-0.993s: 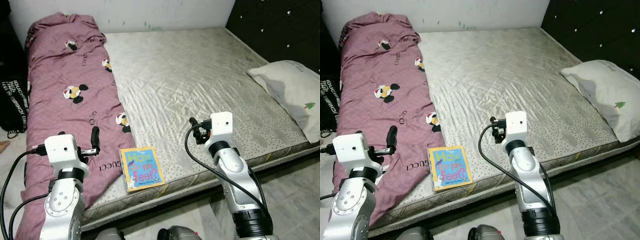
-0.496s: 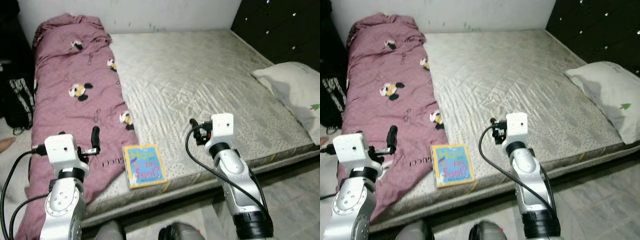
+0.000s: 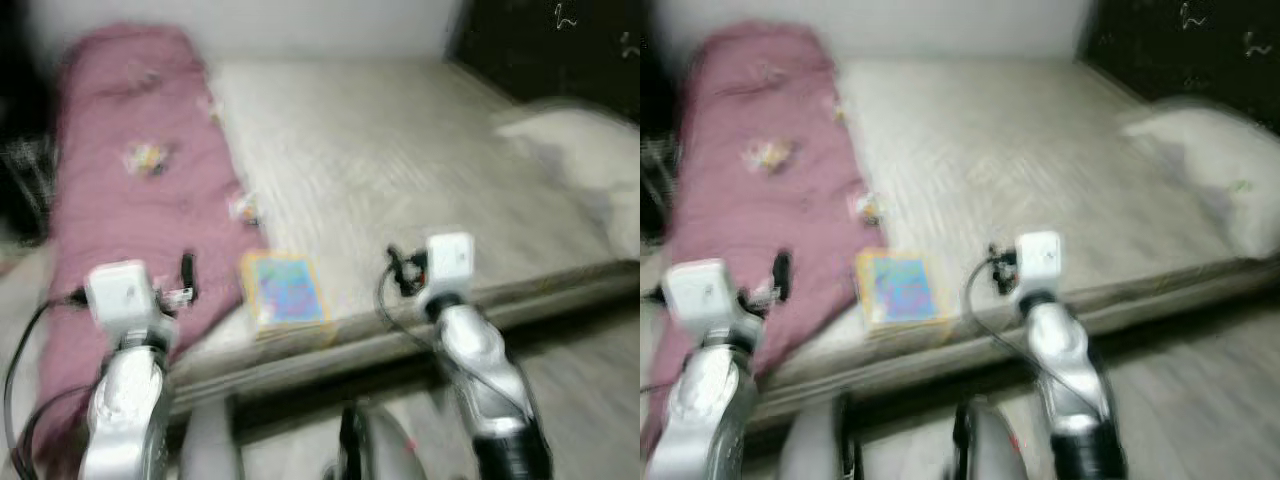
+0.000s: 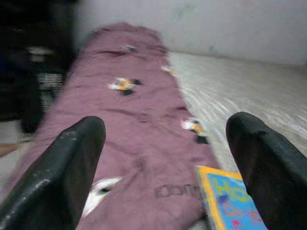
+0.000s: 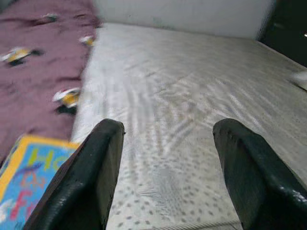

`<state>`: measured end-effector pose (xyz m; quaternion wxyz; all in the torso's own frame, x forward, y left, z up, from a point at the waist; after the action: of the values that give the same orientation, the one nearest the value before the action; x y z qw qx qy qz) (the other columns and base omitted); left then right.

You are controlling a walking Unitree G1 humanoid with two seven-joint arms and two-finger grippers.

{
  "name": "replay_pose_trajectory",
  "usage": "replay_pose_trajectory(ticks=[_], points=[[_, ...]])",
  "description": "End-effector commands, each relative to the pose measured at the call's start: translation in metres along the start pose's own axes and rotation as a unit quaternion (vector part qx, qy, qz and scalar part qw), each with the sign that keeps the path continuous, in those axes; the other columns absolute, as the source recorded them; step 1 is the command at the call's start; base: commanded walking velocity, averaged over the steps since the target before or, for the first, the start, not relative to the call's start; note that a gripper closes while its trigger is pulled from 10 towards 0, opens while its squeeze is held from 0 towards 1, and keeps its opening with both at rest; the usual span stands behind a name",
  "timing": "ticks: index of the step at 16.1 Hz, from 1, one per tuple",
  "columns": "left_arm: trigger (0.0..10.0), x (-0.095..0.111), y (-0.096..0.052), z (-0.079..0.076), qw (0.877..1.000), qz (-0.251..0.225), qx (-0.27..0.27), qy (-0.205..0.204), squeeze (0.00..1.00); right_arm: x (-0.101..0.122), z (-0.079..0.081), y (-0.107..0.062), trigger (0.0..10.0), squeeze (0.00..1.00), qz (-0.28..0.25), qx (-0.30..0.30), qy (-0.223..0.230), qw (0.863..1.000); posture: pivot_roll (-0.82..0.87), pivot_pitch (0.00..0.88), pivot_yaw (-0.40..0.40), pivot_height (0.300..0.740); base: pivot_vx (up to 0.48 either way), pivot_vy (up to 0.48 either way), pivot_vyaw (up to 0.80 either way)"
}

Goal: Clean up the room

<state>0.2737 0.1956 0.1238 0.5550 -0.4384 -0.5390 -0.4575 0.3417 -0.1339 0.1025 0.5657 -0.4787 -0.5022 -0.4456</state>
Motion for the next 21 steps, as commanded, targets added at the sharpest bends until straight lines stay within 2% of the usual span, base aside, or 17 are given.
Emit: replay_pose_trajectory(ticks=[1,4,6,10,21], points=[[10.0,-0.011,-0.002,0.002,1.000,0.023,0.005,0.002,0.00,-0.002,0.005,-0.001,10.0,0.00,0.005,0.009,-0.001,1.000,-0.03,0.041,-0.093,0.627,0.000,0.000,0.00],[10.0,-0.010,-0.002,0.005,1.000,0.026,0.014,0.000,0.00,-0.001,0.007,0.000,10.0,0.00,0.005,0.015,-0.006,1.000,-0.03,0.055,-0.096,0.627,0.000,0.000,0.00],[10.0,-0.013,-0.001,0.012,0.999,0.036,0.025,-0.019,0.00,-0.001,0.008,0.001,10.0,0.00,0.009,0.017,-0.007,1.000,-0.04,0.075,-0.096,0.627,0.000,0.000,0.00],[10.0,-0.011,0.000,0.015,0.999,0.032,0.028,-0.018,0.00,0.000,0.009,0.000,10.0,0.00,0.006,0.021,-0.006,1.000,-0.04,0.084,-0.093,0.627,0.000,0.000,0.00],[10.0,-0.009,0.002,0.013,0.999,0.026,0.024,-0.018,0.00,0.003,0.009,0.000,10.0,0.00,0.002,0.022,-0.006,1.000,-0.05,0.082,-0.086,0.627,0.289,0.000,0.00]])
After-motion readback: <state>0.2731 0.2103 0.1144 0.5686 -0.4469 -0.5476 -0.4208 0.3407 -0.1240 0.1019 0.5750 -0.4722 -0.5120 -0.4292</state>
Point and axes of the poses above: a point about 5 cm out from each wrist's last joint towards the gripper, its own y axis pointing out of the wrist towards the gripper, its own x axis along the axis of the wrist's last joint, z = x × y, the point moved 5 cm from there along y, pointing out of the wrist towards the gripper, and after that the axes turned 5 degrees about y, right-handed, at the moved point
